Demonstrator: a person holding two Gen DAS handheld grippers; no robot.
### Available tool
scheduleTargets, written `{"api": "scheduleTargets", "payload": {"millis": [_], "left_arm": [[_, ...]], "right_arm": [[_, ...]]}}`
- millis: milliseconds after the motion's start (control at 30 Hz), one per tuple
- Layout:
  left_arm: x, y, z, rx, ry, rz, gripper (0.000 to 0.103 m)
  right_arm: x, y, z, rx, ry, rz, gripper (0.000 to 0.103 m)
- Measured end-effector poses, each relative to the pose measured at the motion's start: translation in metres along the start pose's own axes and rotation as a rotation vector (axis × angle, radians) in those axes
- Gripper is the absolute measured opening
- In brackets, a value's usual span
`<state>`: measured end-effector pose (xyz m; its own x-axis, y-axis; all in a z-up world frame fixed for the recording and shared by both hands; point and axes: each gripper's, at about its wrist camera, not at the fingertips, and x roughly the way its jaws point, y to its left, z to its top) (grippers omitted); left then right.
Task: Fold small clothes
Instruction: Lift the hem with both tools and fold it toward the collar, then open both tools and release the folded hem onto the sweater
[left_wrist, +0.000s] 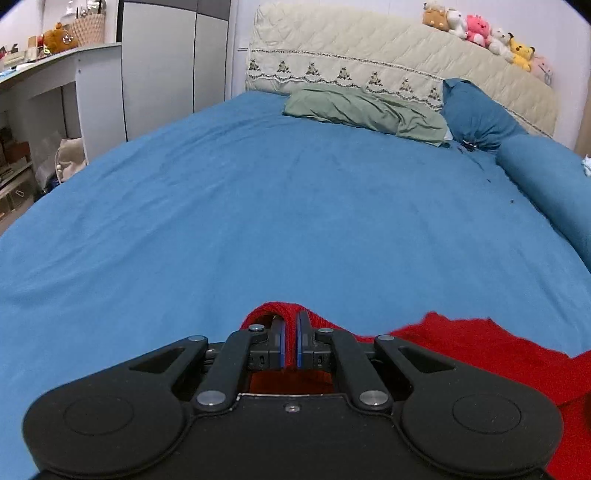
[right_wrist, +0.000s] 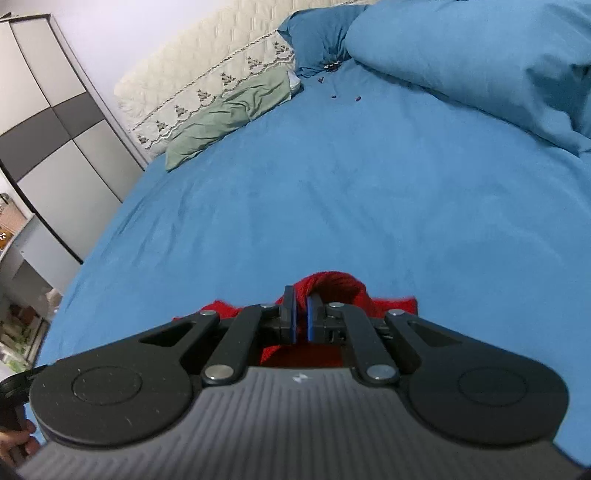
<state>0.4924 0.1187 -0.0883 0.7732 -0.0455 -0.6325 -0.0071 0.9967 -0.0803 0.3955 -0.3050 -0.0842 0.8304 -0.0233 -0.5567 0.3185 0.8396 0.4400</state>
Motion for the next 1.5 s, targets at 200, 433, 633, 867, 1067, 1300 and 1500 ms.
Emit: {"api": "scheduleTargets", "payload": {"millis": [200,433,633,867,1067,1300,1500], "left_arm": [[-0.028,0.021,0.009,-0.051,-0.096,0.004,0.067],[-0.053,0.012,-0.067,0.108,0.074,-0.136,0.074],[-0.048,0.012,-0.108,0.163,0.134,-0.083,0.078],[-0.077,0.003,-0.081,0.134,0.110,-0.095,0.089],[-0.126,-0.021,-0.076,0.155,0.070,-0.145,0.096],[-0.127,-0.053,-0.093,0.193,0.105,-0.165,0.103],[-0.103,-0.077,-0.103,0.251,0.131,-0.164,0.103]], "right_arm": [[-0.004,0.005,0.002,-0.048,-0.102,-0.081,0.103],[-0.024,0.029,-0.072,-0.287,0.039,0.037,0.103],[-0.005,0.003,-0.104,-0.260,0.094,-0.201,0.103],[-0.045,-0.013,-0.073,-0.085,0.043,-0.210,0.103],[-0.107,-0.003,-0.066,-0.221,0.053,-0.193,0.103],[-0.105,-0.013,-0.103,-0.314,0.130,-0.171,0.103],[-0.081,-0.037,-0.125,-0.232,0.125,-0.161,0.103]]}}
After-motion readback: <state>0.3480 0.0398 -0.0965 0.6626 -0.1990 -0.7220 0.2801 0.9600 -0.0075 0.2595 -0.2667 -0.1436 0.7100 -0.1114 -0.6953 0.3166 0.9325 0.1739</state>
